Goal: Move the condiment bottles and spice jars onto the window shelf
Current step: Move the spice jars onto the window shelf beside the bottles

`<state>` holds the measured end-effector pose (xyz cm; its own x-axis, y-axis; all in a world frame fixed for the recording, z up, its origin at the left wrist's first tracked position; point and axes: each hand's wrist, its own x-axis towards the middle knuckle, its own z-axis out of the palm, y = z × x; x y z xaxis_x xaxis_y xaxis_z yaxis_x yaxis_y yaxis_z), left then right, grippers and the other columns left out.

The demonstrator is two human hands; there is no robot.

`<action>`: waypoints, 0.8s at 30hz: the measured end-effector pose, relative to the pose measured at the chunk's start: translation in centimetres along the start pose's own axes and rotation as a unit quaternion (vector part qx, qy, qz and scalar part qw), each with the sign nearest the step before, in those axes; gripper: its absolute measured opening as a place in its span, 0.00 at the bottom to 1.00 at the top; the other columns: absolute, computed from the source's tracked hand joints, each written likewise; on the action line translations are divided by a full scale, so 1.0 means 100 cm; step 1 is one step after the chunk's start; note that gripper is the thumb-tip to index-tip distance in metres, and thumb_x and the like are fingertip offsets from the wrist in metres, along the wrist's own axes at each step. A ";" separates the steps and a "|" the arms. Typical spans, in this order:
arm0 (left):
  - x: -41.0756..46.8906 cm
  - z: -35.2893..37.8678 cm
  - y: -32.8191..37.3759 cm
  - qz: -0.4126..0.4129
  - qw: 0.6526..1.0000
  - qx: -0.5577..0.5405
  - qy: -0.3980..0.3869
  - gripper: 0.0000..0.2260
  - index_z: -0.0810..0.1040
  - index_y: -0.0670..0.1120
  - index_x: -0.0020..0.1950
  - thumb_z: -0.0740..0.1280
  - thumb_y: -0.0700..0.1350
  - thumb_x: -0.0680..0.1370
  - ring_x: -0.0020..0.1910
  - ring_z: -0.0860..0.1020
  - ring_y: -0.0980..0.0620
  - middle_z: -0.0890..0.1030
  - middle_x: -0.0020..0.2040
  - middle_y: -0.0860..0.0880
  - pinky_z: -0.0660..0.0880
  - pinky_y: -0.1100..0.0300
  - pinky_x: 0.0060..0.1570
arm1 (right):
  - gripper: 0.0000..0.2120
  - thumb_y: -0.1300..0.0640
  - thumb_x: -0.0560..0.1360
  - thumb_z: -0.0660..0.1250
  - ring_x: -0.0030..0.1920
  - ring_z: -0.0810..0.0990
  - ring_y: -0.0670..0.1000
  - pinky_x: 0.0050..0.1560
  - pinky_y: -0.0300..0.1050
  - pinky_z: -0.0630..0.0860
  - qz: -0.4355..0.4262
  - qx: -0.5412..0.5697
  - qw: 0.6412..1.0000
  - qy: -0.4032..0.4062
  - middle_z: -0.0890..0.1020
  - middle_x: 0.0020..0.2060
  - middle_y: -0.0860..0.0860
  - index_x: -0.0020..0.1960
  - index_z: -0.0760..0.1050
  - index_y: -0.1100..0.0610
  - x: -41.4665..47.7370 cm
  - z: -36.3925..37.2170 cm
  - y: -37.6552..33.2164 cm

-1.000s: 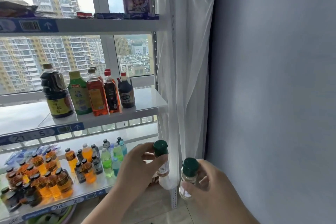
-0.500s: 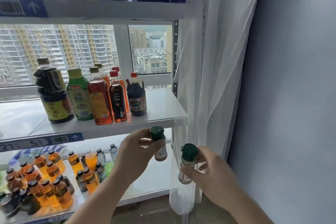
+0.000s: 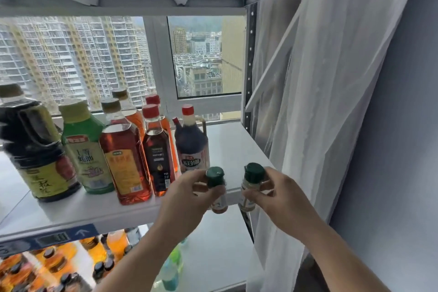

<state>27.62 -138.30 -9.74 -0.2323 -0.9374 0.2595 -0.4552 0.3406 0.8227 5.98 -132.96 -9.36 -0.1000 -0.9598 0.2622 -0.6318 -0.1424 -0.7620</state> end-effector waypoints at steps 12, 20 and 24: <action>0.052 -0.002 -0.017 -0.031 0.999 0.026 0.033 0.11 0.85 0.59 0.55 0.77 0.48 0.75 0.45 0.83 0.64 0.85 0.48 0.61 0.76 0.73 0.43 | 0.07 0.54 0.75 0.74 0.46 0.83 0.38 0.47 0.41 0.76 0.002 0.023 0.998 -0.054 0.85 0.45 0.41 0.51 0.79 0.47 0.132 0.027 0.039; 0.049 0.008 -0.019 -0.059 0.997 0.030 0.045 0.12 0.84 0.57 0.58 0.76 0.50 0.75 0.47 0.83 0.63 0.85 0.49 0.62 0.79 0.68 0.48 | 0.11 0.55 0.75 0.74 0.48 0.84 0.48 0.50 0.47 0.79 -0.007 0.001 0.995 -0.099 0.83 0.50 0.44 0.57 0.79 0.51 0.180 0.045 0.048; 0.045 0.009 -0.017 -0.073 0.995 0.030 0.058 0.12 0.84 0.58 0.57 0.77 0.51 0.74 0.49 0.83 0.62 0.84 0.50 0.62 0.81 0.64 0.51 | 0.13 0.54 0.75 0.74 0.48 0.83 0.49 0.53 0.49 0.79 -0.014 -0.011 0.993 -0.119 0.83 0.51 0.47 0.59 0.79 0.52 0.194 0.058 0.049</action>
<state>26.60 -143.03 -10.46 -0.0614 -0.9781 0.1987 -0.5289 0.2007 0.8246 5.39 -153.66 -11.39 0.1007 -0.9860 0.1329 -0.6485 -0.1664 -0.7428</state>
